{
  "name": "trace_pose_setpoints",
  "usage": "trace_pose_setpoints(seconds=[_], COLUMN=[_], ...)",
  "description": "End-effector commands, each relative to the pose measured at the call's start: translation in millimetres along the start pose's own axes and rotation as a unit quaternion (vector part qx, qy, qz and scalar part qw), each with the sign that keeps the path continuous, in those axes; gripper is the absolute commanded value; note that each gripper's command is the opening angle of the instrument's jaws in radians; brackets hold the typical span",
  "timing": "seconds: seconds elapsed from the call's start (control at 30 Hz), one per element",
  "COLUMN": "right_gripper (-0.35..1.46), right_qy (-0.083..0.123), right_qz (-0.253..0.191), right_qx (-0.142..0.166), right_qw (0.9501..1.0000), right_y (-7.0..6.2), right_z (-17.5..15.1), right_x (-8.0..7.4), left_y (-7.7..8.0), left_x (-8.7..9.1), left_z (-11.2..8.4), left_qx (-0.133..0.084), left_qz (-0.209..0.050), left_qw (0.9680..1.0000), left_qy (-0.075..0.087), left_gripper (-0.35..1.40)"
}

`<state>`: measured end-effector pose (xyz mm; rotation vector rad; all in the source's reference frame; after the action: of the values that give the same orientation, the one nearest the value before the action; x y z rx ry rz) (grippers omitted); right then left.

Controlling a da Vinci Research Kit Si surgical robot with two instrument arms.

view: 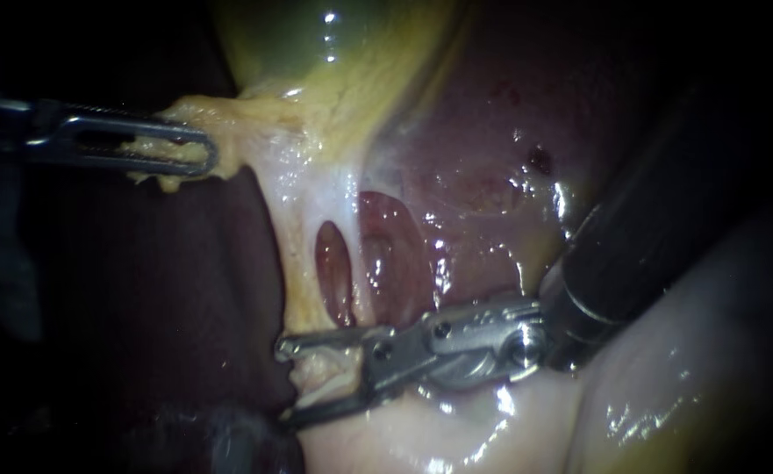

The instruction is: Clipping second clip left tube

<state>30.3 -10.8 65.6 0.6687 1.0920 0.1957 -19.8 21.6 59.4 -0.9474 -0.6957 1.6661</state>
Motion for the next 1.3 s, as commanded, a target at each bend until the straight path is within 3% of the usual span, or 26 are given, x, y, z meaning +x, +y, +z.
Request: trace_pose_setpoints(seconds=[0.03, 0.4, 0.97, 1.3], right_gripper=[0.49, 0.49, 0.49, 0.5], right_qy=[0.0, 0.0, 0.02, 0.022], right_qz=[0.0, 0.007, 0.032, 0.047], right_qx=[0.0, 0.004, -0.003, -0.01], right_qw=[1.0, 1.0, 0.9993, 0.9986], right_y=[0.0, -0.4, 0.3, 1.7], right_z=[0.0, -0.5, -6.4, -7.1], right_x=[0.0, 0.4, 4.2, 3.7], left_y=[0.0, -0.1, -0.2, -0.1], left_x=[0.0, 0.0, -0.1, -0.1], left_z=[0.0, -0.1, -0.3, -0.4], left_qx=[0.0, 0.0, -0.001, -0.001], left_qz=[0.0, 0.0, 0.001, 0.001], left_qw=[1.0, 1.0, 1.0, 1.0], left_qy=[0.0, 0.0, -0.001, -0.001], left_gripper=[-0.35, -0.35, -0.35, -0.35])
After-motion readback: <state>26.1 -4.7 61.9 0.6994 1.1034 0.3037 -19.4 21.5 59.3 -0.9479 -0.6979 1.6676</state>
